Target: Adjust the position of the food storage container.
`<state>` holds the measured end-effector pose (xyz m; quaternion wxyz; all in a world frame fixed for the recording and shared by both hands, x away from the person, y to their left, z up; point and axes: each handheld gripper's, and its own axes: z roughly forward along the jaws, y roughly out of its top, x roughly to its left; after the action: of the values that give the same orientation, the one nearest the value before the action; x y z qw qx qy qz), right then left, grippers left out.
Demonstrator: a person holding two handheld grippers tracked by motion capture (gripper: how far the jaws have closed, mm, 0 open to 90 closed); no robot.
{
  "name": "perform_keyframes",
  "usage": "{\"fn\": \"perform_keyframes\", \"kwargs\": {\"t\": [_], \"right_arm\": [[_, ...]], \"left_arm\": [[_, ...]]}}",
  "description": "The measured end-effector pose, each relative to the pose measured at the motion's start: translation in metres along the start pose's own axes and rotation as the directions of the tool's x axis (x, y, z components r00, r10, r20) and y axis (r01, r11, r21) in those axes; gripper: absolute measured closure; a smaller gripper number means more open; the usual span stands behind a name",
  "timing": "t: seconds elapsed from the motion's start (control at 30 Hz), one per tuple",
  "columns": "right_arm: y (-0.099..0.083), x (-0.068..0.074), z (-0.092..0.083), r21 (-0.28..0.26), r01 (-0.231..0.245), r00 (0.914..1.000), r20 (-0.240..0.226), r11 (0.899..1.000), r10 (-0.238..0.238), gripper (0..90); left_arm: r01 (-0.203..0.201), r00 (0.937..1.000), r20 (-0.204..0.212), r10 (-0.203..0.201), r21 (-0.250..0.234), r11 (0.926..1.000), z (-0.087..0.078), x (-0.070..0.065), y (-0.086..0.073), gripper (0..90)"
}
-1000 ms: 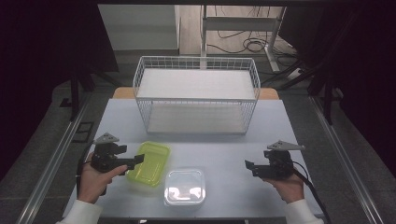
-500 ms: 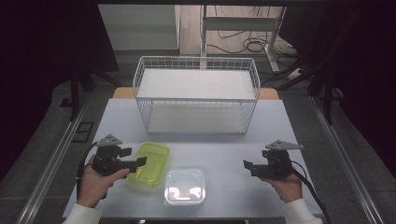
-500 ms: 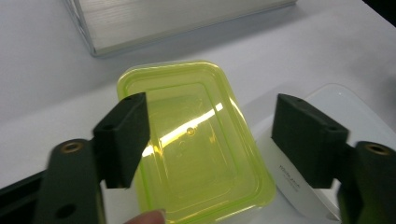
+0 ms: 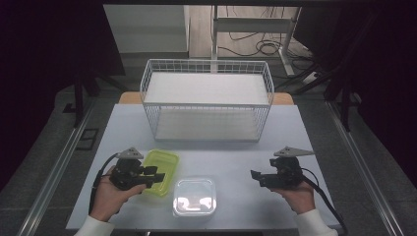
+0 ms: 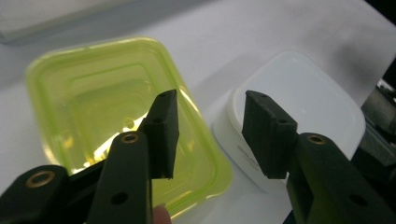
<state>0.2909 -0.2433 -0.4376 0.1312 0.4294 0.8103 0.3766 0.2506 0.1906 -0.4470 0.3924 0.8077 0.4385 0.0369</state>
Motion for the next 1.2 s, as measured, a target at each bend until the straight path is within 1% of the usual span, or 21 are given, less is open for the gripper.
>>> {"fn": "perform_keyframes", "kwargs": {"t": [0.03, 0.07, 0.1, 0.13, 0.17, 0.23, 0.27, 0.37, 0.4, 0.43, 0.47, 0.5, 0.57, 0.6, 0.63, 0.77, 1.03, 1.07, 1.13, 1.17, 1.2], "right_arm": [[0.0, 0.0, 0.0, 0.0, 0.0, 1.0, 0.0, 1.0, 0.0, 14.2], [0.003, 0.009, -0.001, 0.003, 0.029, 0.9995, -0.016, 1.0, -0.029, 14.3], [0.003, 0.009, -0.001, 0.003, 0.029, 0.9995, -0.016, 1.0, -0.029, 14.3], [0.003, 0.012, -0.001, 0.003, 0.034, 0.9992, -0.023, 0.999, -0.034, 14.2], [0.003, 0.017, -0.002, 0.011, 0.055, 0.9981, -0.029, 0.998, -0.055, 14.2], [0.003, 0.019, -0.002, 0.014, 0.058, 0.9979, -0.029, 0.998, -0.058, 14.2], [0.002, 0.019, -0.001, 0.021, 0.07, 0.9974, -0.02, 0.997, -0.07, 14.1], [0.002, 0.019, -0.002, 0.028, 0.074, 0.9973, -0.004, 0.997, -0.074, 13.9], [0.002, 0.019, -0.002, 0.027, 0.072, 0.9974, -0.002, 0.997, -0.072, 13.9], [0.002, 0.019, -0.003, 0.026, 0.068, 0.9977, -0.001, 0.997, -0.068, 13.8], [0.002, 0.019, -0.003, 0.026, 0.068, 0.9977, -0.001, 0.997, -0.068, 13.8], [0.001, 0.019, -0.002, 0.028, 0.07, 0.9975, 0.005, 0.997, -0.071, 13.6], [0.001, 0.019, -0.001, 0.033, 0.075, 0.9971, 0.008, 0.997, -0.076, 13.4], [0.001, 0.019, -0.001, 0.033, 0.075, 0.9971, 0.008, 0.997, -0.076, 13.4], [0.001, 0.019, 0.001, 0.04, 0.076, 0.9971, 0.008, 0.996, -0.076, 13.4], [0.001, 0.019, 0.005, 0.048, 0.082, 0.9965, 0.01, 0.995, -0.083, 13.2], [0.001, 0.019, 0.009, 0.055, 0.074, 0.9968, 0.024, 0.996, -0.076, 12.5], [0.001, 0.019, 0.009, 0.057, 0.073, 0.9968, 0.027, 0.996, -0.075, 12.2], [0.001, 0.018, 0.009, 0.055, 0.071, 0.9969, 0.03, 0.996, -0.073, 11.9], [0.001, 0.018, 0.009, 0.056, 0.07, 0.9967, 0.037, 0.996, -0.072, 11.6], [0.001, 0.018, 0.009, 0.056, 0.07, 0.9967, 0.037, 0.996, -0.072, 11.6]], "left_arm": [[-0.002, 1.0, -0.002, 0.002, 0.017, 0.9998, 0.003, -0.002, 0.0, 57.1], [-0.012, 0.9999, -0.008, 0.013, 0.044, 0.999, 0.008, -0.003, 0.0, 62.5], [-0.019, 0.9998, -0.009, 0.02, 0.061, 0.998, 0.01, -0.003, -0.001, 62.5], [-0.039, 0.9991, -0.012, 0.04, 0.091, 0.9951, 0.014, -0.005, -0.001, 66.1], [-0.051, 0.9985, -0.015, 0.053, 0.109, 0.9927, 0.018, -0.007, -0.001, 74.4], [-0.07, 0.9972, -0.019, 0.073, 0.137, 0.9882, 0.021, -0.01, -0.001, 77.1], [-0.063, 0.9979, -0.006, 0.064, 0.143, 0.9877, 0.024, -0.012, 0.0, 83.0], [-0.062, 0.9981, 0.006, 0.061, 0.158, 0.9855, 0.027, -0.014, 0.0, 88.3], [-0.066, 0.9978, 0.012, 0.065, 0.169, 0.9835, 0.028, -0.015, 0.0, 89.1], [-0.067, 0.9977, 0.021, 0.064, 0.192, 0.9791, 0.032, -0.016, -0.001, 89.3], [-0.067, 0.9977, 0.021, 0.064, 0.192, 0.9791, 0.032, -0.016, -0.001, 89.4], [-0.074, 0.9972, 0.027, 0.07, 0.215, 0.9738, 0.036, -0.017, -0.003, 89.4], [-0.073, 0.9973, 0.029, 0.068, 0.237, 0.9687, 0.039, -0.018, -0.004, 89.5], [-0.073, 0.9973, 0.029, 0.068, 0.237, 0.9687, 0.039, -0.018, -0.004, 89.5], [-0.074, 0.9972, 0.031, 0.068, 0.253, 0.9646, 0.042, -0.019, -0.006, 89.6], [-0.06, 0.9979, 0.039, 0.052, 0.261, 0.9634, 0.043, -0.02, -0.008, 89.7], [-0.05, 0.9985, 0.034, 0.042, 0.267, 0.9623, 0.043, -0.02, -0.009, 89.8], [-0.05, 0.9986, 0.03, 0.043, 0.277, 0.9596, 0.042, -0.019, -0.008, 89.8], [-0.046, 0.9989, 0.017, 0.043, 0.279, 0.9591, 0.04, -0.017, -0.008, 89.8], [-0.033, 0.9993, -0.004, 0.036, 0.288, 0.9571, 0.037, -0.012, -0.009, 89.8], [-0.033, 0.9993, -0.004, 0.036, 0.288, 0.9571, 0.037, -0.012, -0.009, 89.8]]}}
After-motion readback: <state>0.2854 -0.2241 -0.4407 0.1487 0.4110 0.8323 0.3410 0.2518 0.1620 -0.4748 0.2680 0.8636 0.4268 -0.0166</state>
